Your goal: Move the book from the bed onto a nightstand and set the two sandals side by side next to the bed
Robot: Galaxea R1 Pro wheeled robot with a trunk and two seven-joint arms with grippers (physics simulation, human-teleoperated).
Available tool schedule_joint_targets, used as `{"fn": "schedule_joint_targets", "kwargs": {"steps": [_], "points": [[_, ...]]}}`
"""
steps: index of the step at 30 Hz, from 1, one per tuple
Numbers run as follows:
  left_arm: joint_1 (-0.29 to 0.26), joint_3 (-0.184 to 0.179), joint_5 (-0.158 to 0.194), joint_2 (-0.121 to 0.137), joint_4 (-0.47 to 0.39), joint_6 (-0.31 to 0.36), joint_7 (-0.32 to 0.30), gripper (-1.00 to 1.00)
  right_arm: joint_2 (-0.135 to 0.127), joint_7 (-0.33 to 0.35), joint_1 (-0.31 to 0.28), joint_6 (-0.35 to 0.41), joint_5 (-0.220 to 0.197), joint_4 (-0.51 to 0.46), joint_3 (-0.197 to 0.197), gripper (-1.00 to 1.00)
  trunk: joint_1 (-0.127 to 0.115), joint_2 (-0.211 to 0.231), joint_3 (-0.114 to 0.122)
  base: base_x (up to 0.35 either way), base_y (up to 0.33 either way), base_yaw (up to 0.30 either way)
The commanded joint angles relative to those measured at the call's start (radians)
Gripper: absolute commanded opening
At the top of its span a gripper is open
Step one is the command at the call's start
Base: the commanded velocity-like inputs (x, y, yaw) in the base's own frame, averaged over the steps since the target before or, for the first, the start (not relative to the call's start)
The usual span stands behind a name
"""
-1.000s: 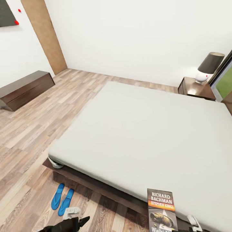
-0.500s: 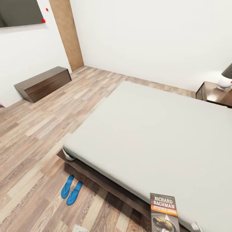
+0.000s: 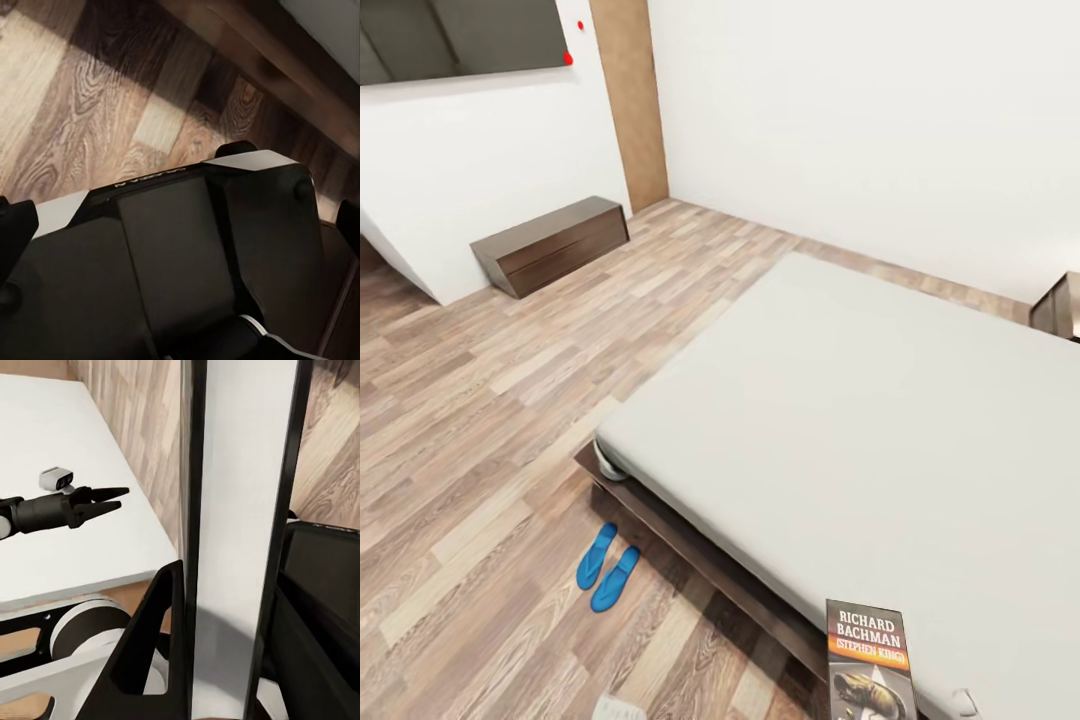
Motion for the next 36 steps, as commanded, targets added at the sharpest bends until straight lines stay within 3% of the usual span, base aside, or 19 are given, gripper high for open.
{"fn": "schedule_joint_targets", "kwargs": {"steps": [1, 13, 36], "points": [[0.0, -0.002, -0.001, 0.001, -0.002, 0.004, -0.002, 1.0, -0.001, 0.005, 0.0, 0.013, -0.01, 0.0, 0.008, -1.0, 0.0, -0.001, -0.002, 0.0, 0.0, 0.272], [0.0, -0.002, -0.001, 0.0, -0.002, 0.004, -0.002, 1.0, -0.001, 0.006, 0.0, 0.012, -0.01, 0.0, 0.009, -1.0, 0.0, -0.001, -0.003, 0.0, 0.0, 0.135], [0.0, -0.003, 0.001, 0.0, 0.0, 0.004, -0.002, 1.0, 0.001, 0.005, 0.0, 0.012, -0.01, 0.0, 0.009, -1.0, 0.0, -0.001, -0.003, 0.0, 0.0, 0.285]]}}
